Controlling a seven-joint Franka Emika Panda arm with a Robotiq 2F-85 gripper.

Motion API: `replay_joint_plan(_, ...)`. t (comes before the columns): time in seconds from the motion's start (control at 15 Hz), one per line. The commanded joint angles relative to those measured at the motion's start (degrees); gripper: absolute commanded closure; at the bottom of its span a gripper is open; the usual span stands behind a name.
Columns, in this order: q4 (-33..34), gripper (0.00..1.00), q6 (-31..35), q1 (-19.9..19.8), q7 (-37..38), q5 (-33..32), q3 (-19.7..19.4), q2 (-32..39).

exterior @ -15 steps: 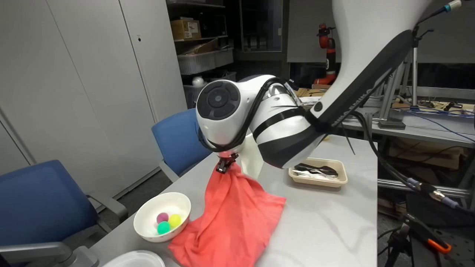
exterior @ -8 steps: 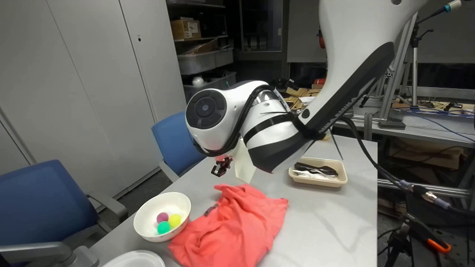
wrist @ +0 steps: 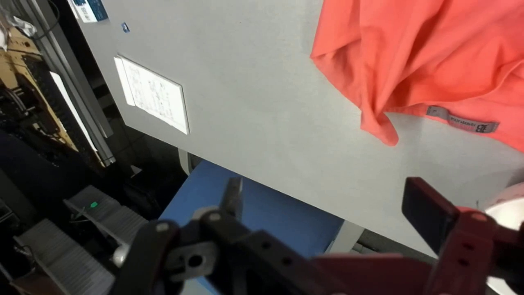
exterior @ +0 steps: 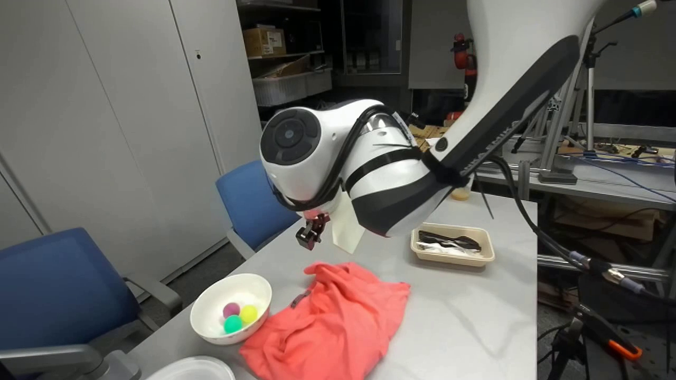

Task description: Fold up the peach sweat shirt on the table.

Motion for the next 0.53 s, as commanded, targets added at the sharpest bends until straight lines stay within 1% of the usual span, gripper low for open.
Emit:
replay_joint_plan(0.0,-5.93,0.00,-3.23,-1.55,0.18,3.01,2.51,-7.95)
replay_joint_plan(0.33,-12.40,0.00,-3.82,-2.38,0.09,10.39,5.03,-17.80)
replay_joint_plan(0.47,-14.82,0.00,-3.75,-2.78,-1.56,14.70,6.27,-21.65)
